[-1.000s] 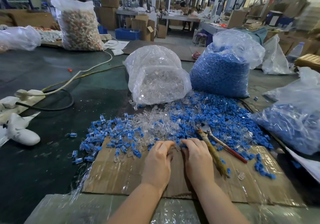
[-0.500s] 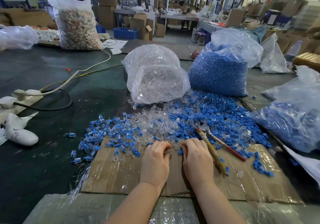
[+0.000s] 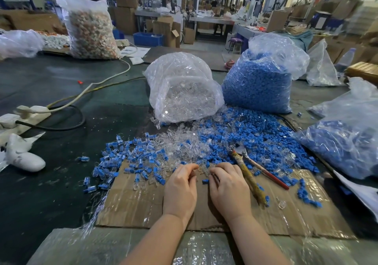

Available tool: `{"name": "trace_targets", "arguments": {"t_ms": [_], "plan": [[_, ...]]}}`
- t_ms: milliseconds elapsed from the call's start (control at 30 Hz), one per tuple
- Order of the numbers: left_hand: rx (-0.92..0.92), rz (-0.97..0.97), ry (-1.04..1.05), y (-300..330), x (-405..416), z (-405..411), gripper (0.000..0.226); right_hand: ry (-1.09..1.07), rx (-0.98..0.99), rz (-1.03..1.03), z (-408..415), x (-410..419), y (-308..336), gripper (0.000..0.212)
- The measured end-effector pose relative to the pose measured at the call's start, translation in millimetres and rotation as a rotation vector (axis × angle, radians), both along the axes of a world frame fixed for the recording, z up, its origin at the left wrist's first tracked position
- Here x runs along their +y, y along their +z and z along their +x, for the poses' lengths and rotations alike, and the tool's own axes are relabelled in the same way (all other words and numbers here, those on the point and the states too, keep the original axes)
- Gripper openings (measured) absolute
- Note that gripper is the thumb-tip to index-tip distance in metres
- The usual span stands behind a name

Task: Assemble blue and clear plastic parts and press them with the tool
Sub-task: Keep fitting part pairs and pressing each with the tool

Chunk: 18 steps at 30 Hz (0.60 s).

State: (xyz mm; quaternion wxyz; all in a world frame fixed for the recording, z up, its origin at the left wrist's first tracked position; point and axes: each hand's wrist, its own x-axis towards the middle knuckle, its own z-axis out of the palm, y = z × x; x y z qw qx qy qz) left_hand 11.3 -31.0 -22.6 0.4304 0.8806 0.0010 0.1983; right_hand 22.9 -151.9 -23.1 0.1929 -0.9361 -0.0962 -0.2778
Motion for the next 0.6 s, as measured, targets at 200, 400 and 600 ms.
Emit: {"name": "trace_targets", "arguments": {"t_ms": [200, 400, 600], "plan": [[0.0, 0.027, -0.011, 0.8, -0.1, -0.2, 0.025, 0.024, -0.017, -0.002, -0.3, 0.1, 0.0, 0.011], [0.004, 0.029, -0.013, 0.9, 0.3, -0.6, 0.021, 0.121, -0.01, -0.013, -6.3, 1.6, 6.2, 0.009], [0.017, 0.002, 0.004, 2.7, 0.2, -1.8, 0.016, 0.14, 0.038, -0.05, -6.7, 4.4, 6.9, 0.016]]}}
